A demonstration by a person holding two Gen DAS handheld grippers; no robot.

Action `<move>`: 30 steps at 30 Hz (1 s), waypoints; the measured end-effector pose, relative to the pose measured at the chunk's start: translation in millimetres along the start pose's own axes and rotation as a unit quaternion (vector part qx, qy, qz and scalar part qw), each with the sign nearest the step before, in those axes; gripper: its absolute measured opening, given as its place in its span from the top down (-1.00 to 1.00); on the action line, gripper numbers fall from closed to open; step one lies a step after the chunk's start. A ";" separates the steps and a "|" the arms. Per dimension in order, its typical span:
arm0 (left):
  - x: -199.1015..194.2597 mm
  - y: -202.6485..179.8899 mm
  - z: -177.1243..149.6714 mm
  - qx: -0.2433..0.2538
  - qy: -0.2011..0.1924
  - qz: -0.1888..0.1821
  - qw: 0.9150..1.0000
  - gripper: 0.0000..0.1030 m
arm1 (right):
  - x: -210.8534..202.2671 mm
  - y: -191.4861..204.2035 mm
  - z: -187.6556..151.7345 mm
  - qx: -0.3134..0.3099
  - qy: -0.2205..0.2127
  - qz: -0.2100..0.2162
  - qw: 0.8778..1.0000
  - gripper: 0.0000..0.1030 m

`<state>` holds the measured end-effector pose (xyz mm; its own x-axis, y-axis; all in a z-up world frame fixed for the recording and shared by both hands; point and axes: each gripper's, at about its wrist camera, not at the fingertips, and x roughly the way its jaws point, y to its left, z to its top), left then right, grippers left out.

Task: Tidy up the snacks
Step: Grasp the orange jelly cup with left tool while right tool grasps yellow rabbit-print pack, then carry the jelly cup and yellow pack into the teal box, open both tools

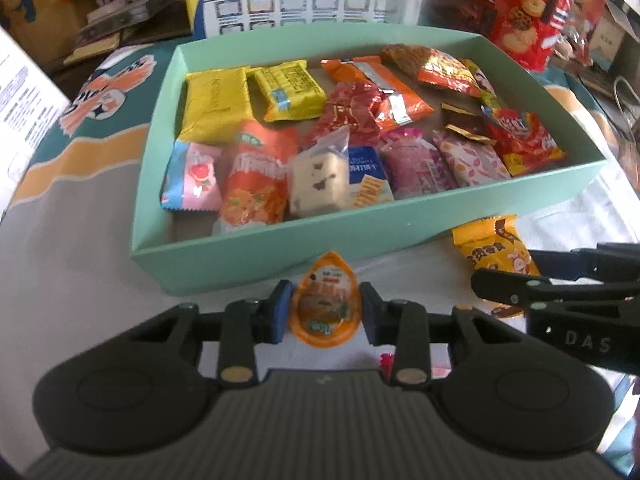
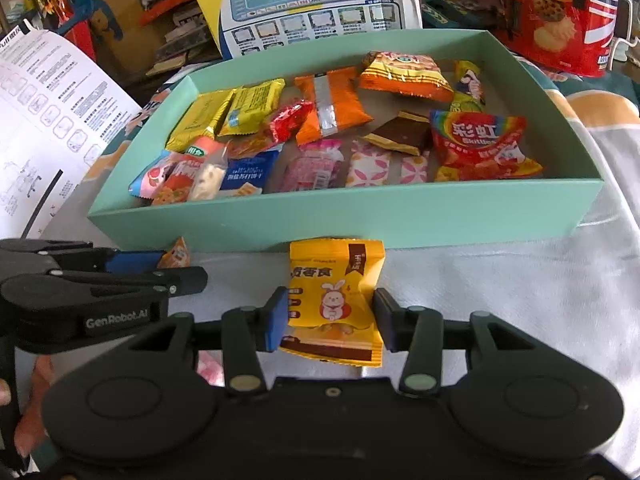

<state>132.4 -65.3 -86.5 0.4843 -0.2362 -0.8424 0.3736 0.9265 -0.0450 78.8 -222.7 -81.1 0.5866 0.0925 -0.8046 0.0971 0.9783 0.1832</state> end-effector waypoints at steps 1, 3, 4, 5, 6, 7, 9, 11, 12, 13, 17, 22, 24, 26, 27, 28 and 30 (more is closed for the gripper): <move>-1.4 1.1 -0.6 -0.003 0.002 -0.005 1.000 0.32 | -0.3 -0.6 0.2 0.002 0.000 0.002 1.000 0.13; -6.0 3.3 -3.1 -0.005 0.004 -0.011 1.000 0.32 | -4.0 -2.8 -0.5 0.011 0.000 0.015 1.000 0.16; -8.6 3.1 -4.7 -0.004 0.003 -0.011 1.000 0.32 | -6.9 -2.8 -1.1 0.013 -0.003 0.016 1.000 0.16; -11.8 2.8 -5.7 -0.003 0.002 -0.012 1.000 0.32 | -10.4 -2.7 -1.4 0.013 -0.006 0.017 1.000 0.16; -15.5 3.0 -6.3 -0.002 0.001 -0.016 1.000 0.32 | -14.7 -2.7 -1.8 0.014 -0.008 0.020 1.000 0.16; -18.8 2.4 -6.6 -0.002 0.001 -0.019 1.000 0.32 | -19.4 -2.5 -2.1 0.013 -0.010 0.024 1.000 0.16; -27.3 1.2 -6.7 0.000 -0.004 -0.025 1.000 0.32 | -29.1 -1.6 -2.9 0.009 -0.016 0.025 1.000 0.16; -35.8 -0.5 -5.5 0.001 -0.009 -0.030 1.000 0.32 | -38.7 -3.1 -2.4 0.010 -0.022 0.028 0.999 0.16; -40.4 -1.5 -4.1 0.001 -0.013 -0.033 0.999 0.32 | -43.7 -4.3 -2.1 0.012 -0.025 0.030 0.999 0.16; -44.5 -2.3 -2.1 0.002 -0.018 -0.035 0.999 0.32 | -49.6 -5.9 -1.2 0.015 -0.030 0.032 0.999 0.16; -58.3 -5.0 14.5 0.007 -0.041 -0.038 0.998 0.32 | -66.2 -12.8 11.0 0.028 -0.047 0.044 0.998 0.16; -59.1 -0.5 49.1 0.001 -0.058 -0.037 0.998 0.32 | -67.8 -18.9 40.7 0.036 -0.062 0.046 0.996 0.16; -54.1 1.5 65.3 0.002 -0.058 -0.037 0.998 0.32 | -61.6 -21.5 55.9 0.040 -0.063 0.048 0.996 0.16; -46.7 5.1 81.6 0.001 -0.057 -0.033 0.998 0.32 | -52.6 -25.4 70.7 0.048 -0.061 0.052 0.996 0.16; -42.6 7.2 90.5 -0.001 -0.057 -0.031 0.998 0.32 | -47.9 -27.1 78.4 0.051 -0.061 0.054 0.995 0.16; -38.1 8.9 99.3 -0.003 -0.056 -0.029 0.998 0.32 | -43.8 -28.8 84.6 0.054 -0.060 0.056 0.995 0.16; -26.9 12.0 115.9 -0.005 -0.057 -0.027 0.998 0.32 | -32.5 -30.7 101.1 0.058 -0.059 0.062 0.995 0.16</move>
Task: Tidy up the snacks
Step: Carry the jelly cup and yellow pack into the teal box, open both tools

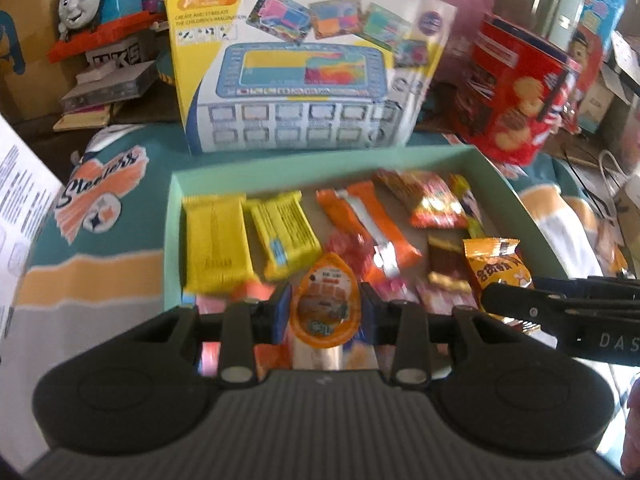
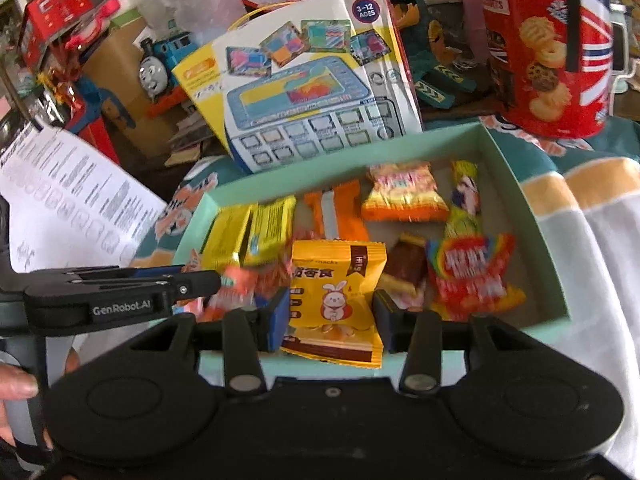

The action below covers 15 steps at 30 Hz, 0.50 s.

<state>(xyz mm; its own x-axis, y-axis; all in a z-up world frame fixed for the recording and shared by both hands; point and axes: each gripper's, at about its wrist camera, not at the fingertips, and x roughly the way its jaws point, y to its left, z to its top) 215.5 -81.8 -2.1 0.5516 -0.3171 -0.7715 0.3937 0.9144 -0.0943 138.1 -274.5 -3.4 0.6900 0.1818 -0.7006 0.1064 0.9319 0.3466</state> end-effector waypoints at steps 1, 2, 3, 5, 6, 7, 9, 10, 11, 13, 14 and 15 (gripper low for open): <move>6.4 0.5 6.8 0.000 0.001 0.002 1.000 0.32 | 6.9 0.3 7.4 -0.001 0.000 0.002 1.000 0.16; 13.0 0.5 13.0 0.002 0.002 0.005 1.000 0.32 | 14.2 0.3 16.0 -0.002 0.000 0.004 1.000 0.16; 21.3 0.6 19.3 0.005 0.004 0.008 1.000 0.32 | 21.2 0.2 23.9 -0.001 0.002 0.006 1.000 0.16; 36.1 -1.0 30.9 0.007 0.010 0.010 1.000 0.32 | 35.5 1.2 37.8 0.001 0.005 0.012 1.000 0.16; 42.0 -2.0 35.0 0.008 0.012 0.009 1.000 0.32 | 44.5 2.3 46.7 0.002 0.007 0.014 1.000 0.16; 49.3 -2.7 40.5 0.009 0.013 0.009 1.000 0.32 | 50.7 2.5 52.5 0.003 0.007 0.015 1.000 0.16; 61.8 -2.4 48.6 0.009 0.015 0.009 1.000 0.32 | 64.9 2.2 66.0 0.003 0.009 0.017 1.000 0.16; 67.4 -1.9 52.2 0.007 0.016 0.010 1.000 0.32 | 70.2 2.0 70.5 0.003 0.010 0.016 1.000 0.16; 73.4 -0.9 55.8 0.004 0.018 0.010 1.000 0.32 | 76.1 0.9 75.5 0.003 0.010 0.015 1.000 0.16; 84.6 0.4 62.0 0.002 0.021 0.012 1.000 0.31 | 87.9 -3.0 84.2 0.003 0.010 0.012 1.000 0.16; 89.4 0.3 64.5 0.002 0.022 0.014 1.000 0.31 | 93.5 -5.1 87.8 0.004 0.009 0.012 1.000 0.15; 92.6 -0.2 65.9 0.003 0.022 0.015 1.000 0.30 | 98.5 -7.8 91.0 0.005 0.010 0.013 1.000 0.12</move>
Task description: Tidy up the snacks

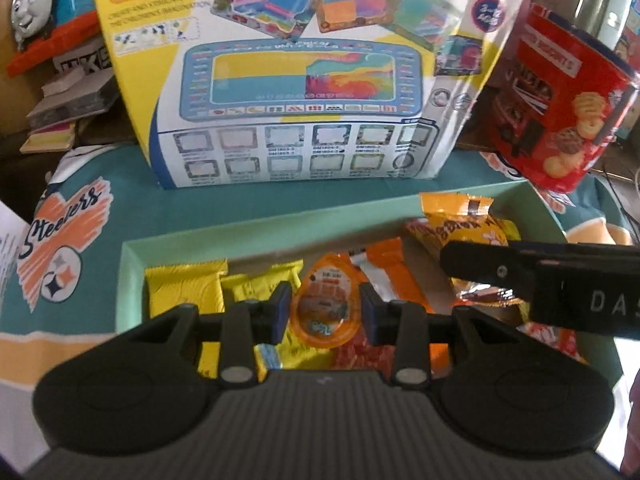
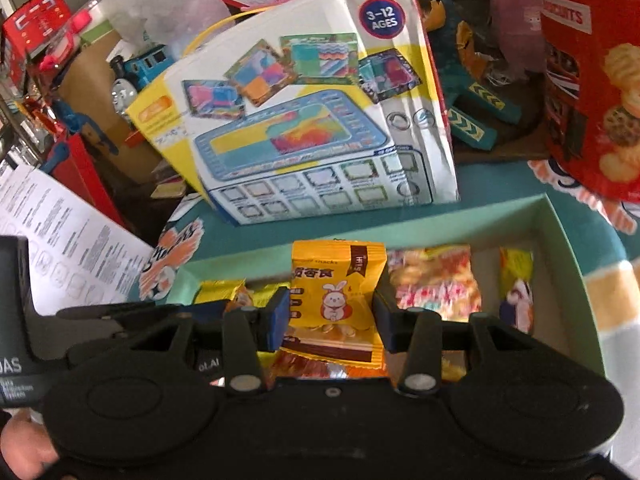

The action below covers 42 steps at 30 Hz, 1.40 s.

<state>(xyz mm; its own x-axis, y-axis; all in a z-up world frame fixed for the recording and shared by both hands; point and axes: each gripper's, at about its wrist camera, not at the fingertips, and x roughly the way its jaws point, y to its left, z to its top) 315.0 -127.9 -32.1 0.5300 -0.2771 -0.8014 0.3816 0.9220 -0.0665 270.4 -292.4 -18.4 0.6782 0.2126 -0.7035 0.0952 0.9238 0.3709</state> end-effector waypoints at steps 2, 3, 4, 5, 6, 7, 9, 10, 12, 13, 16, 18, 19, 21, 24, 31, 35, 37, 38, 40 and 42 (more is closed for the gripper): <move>5.3 -1.2 1.6 0.000 0.002 0.005 1.000 -0.03 | 4.3 -2.7 3.1 0.007 -0.001 -0.006 1.000 0.07; 5.4 -1.7 0.8 0.000 0.002 0.009 1.000 -0.40 | 4.1 -4.0 3.1 0.010 -0.003 -0.003 1.000 -0.06; 4.2 -2.1 -0.8 0.000 -0.003 0.014 1.000 -0.60 | 2.3 -4.9 1.8 0.011 -0.006 0.001 1.000 -0.16; 2.7 -2.6 -2.3 0.001 -0.005 0.020 1.000 -0.68 | -0.5 -5.3 0.2 0.011 -0.011 0.001 1.000 -0.44; 0.6 -2.7 -4.2 0.001 -0.006 0.026 1.000 -0.76 | -4.1 -5.2 -2.1 0.010 -0.018 -0.004 1.000 -0.71; -1.6 -2.4 -6.3 -0.003 -0.004 0.029 1.000 -0.78 | -8.4 -4.9 -4.6 0.009 -0.025 -0.006 1.000 -0.74; -7.2 -0.6 -9.2 -0.011 -0.002 0.026 1.000 -0.81 | -16.7 -4.9 -8.5 0.010 -0.027 -0.006 1.000 -0.80; -11.2 -0.2 -10.9 -0.013 -0.001 0.025 1.000 -0.85 | -20.4 -5.1 -10.1 0.012 -0.026 -0.006 1.000 -0.84; -21.9 -1.6 -15.8 -0.016 -0.004 0.028 0.999 -0.92 | -30.7 -4.4 -15.5 0.016 -0.031 -0.009 0.999 -1.00; -27.5 -2.7 -18.1 -0.015 -0.006 0.028 0.999 -0.95 | -36.1 -3.6 -18.2 0.016 -0.034 -0.012 0.999 -1.00; -47.5 -7.3 -28.2 -0.013 -0.014 0.028 0.999 -0.99 | -53.8 -2.9 -27.9 0.024 -0.034 -0.015 0.999 -1.00; -59.2 -10.8 -35.4 -0.013 -0.016 0.026 0.999 -1.00 | -66.8 -3.0 -37.4 0.030 -0.033 -0.016 0.999 -1.00; -64.8 -12.6 -39.6 -0.013 -0.016 0.024 0.999 -1.00 | -73.6 -2.8 -43.2 0.032 -0.033 -0.018 0.999 -1.00; -74.9 -16.7 -49.0 -0.013 -0.015 0.019 1.000 -1.00 | -85.9 -1.5 -53.3 0.032 -0.032 -0.020 0.999 -1.00; -89.2 -23.8 -64.8 -0.011 -0.012 0.015 1.000 -1.00 | -105.4 -1.1 -69.0 0.034 -0.032 -0.026 0.999 -1.00; -118.8 -34.2 -114.3 -0.003 -0.006 -0.001 1.000 -1.00 | -145.5 -6.5 -115.3 0.036 -0.023 -0.034 0.999 -1.00; -123.6 -36.7 -147.6 0.001 0.010 -0.006 1.000 -1.00 | -155.1 -9.9 -143.9 0.045 -0.007 -0.035 0.998 -1.00; -121.9 -35.3 -161.9 -0.002 0.023 -0.007 1.000 -1.00 | -156.5 -9.7 -158.4 0.046 0.005 -0.035 0.998 -1.00; -120.9 -34.4 -169.7 -0.005 0.031 -0.009 0.999 -1.00 | -157.0 -9.3 -165.5 0.046 0.010 -0.035 0.998 -1.00; -117.9 -32.3 -183.9 -0.010 0.046 -0.011 0.999 -1.00 | -156.9 -9.4 -177.6 0.054 0.020 -0.032 0.998 -1.00; -115.6 -30.3 -197.0 -0.017 0.060 -0.012 0.998 -1.00 | -156.8 -9.8 -188.1 0.059 0.028 -0.029 0.997 -1.00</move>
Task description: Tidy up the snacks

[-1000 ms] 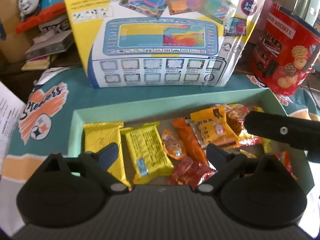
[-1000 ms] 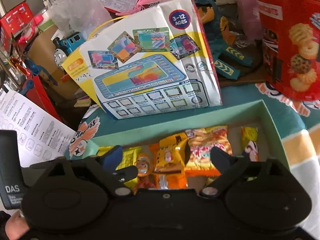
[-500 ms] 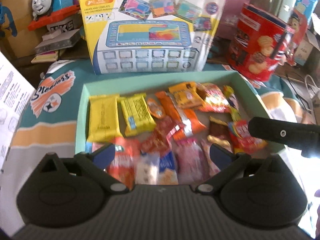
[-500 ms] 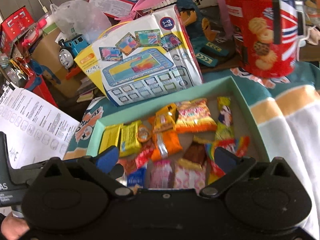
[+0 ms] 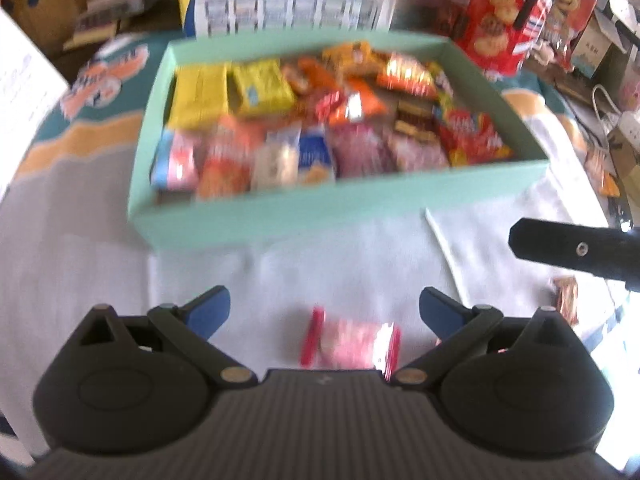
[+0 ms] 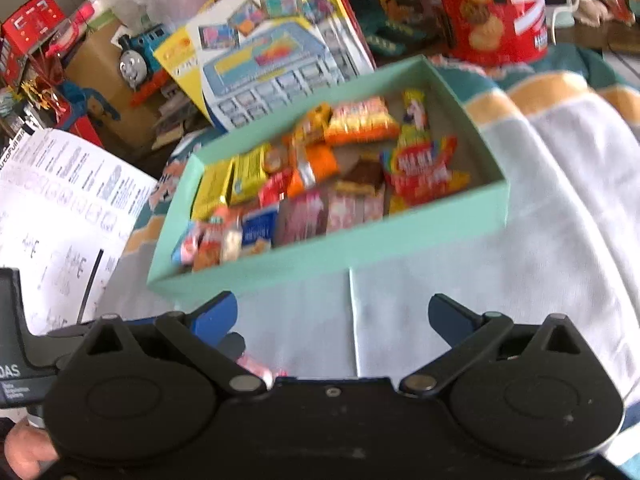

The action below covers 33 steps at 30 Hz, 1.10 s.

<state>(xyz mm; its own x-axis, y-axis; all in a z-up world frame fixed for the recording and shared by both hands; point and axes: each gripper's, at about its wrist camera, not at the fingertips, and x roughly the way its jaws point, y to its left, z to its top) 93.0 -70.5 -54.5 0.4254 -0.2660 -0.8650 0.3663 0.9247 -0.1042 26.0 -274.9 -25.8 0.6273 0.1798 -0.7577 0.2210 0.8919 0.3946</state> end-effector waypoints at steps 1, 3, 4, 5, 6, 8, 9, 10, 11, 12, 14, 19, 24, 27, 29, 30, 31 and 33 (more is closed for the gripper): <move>1.0 1.0 -6.5 -0.003 0.008 -0.002 1.000 -1.00 | -0.4 -0.7 -5.3 0.001 0.004 0.000 1.000 -1.00; 1.4 1.4 -18.4 -0.004 0.018 -0.008 1.000 -1.00 | -2.4 -2.5 -15.2 0.004 0.010 0.002 1.000 -1.00; 1.4 0.8 -23.8 0.000 0.023 -0.010 1.000 -1.00 | -3.6 -3.4 -20.8 0.003 0.014 0.004 1.000 -1.00; 1.7 -0.3 -28.8 0.006 0.025 -0.009 1.000 -1.00 | -4.0 -4.1 -24.5 0.002 0.019 0.005 1.000 -1.00; 3.7 -1.9 -30.9 0.010 0.027 -0.006 1.000 -1.00 | -4.5 -4.7 -29.6 0.001 0.025 0.004 1.000 -1.00; 7.7 -2.3 -33.8 0.008 0.030 0.002 1.000 -1.00 | -3.4 -4.5 -38.4 0.001 0.035 0.006 0.999 -1.00; 9.1 -1.8 -34.3 0.004 0.030 0.004 1.000 -0.99 | -2.8 -3.8 -43.6 0.000 0.040 0.009 0.999 -1.00; 10.7 -2.3 -34.7 0.006 0.030 0.008 1.000 -1.00 | -3.5 -3.9 -48.3 0.000 0.039 0.007 0.999 -0.95; 11.2 -3.4 -36.3 0.011 0.028 0.014 0.999 -1.00 | -5.5 -4.3 -52.8 0.000 0.036 0.004 0.999 -0.85; 11.4 -5.1 -37.0 0.016 0.027 0.019 0.999 -1.00 | -6.9 -6.1 -54.5 0.003 0.037 0.004 0.999 -0.73; 9.8 -6.1 -40.9 0.021 0.030 0.013 0.999 -1.00 | -12.9 -11.2 -60.6 0.013 0.037 0.007 0.999 -0.58; 11.0 -3.3 -44.6 0.018 0.030 0.021 0.999 -1.00 | -26.6 -16.6 -72.3 0.016 0.052 0.015 0.998 -0.36; 10.8 4.7 -47.2 -0.003 0.026 0.018 0.999 -0.99 | -31.0 -11.7 -90.7 0.015 0.079 0.018 0.997 -0.36; 9.8 6.6 -51.2 -0.002 0.024 0.018 1.000 -1.00 | -26.3 -12.1 -102.3 0.016 0.092 0.011 0.996 -0.20; 8.8 9.7 -54.1 -0.004 0.024 0.019 1.000 -1.00 | -23.4 -10.3 -108.1 0.016 0.094 0.009 0.995 0.24; 7.6 11.2 -55.5 -0.006 0.024 0.019 1.000 -0.99 | -23.5 -10.1 -109.1 0.014 0.091 0.011 0.996 0.26; 6.3 13.5 -56.6 -0.008 0.023 0.020 1.000 -0.99 | -23.8 -7.8 -109.1 0.008 0.085 0.011 0.996 0.27; 4.7 17.7 -57.7 -0.014 0.021 0.021 0.999 -0.99 | -25.0 -4.3 -106.1 -0.003 0.072 0.011 0.997 0.29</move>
<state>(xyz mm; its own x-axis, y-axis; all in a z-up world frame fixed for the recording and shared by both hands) 53.8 -39.7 -88.7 0.4056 -0.2150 -0.8884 0.3250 0.9424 -0.0796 -69.8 -239.1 -63.7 0.5184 0.2558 -0.8160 0.2039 0.8897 0.4085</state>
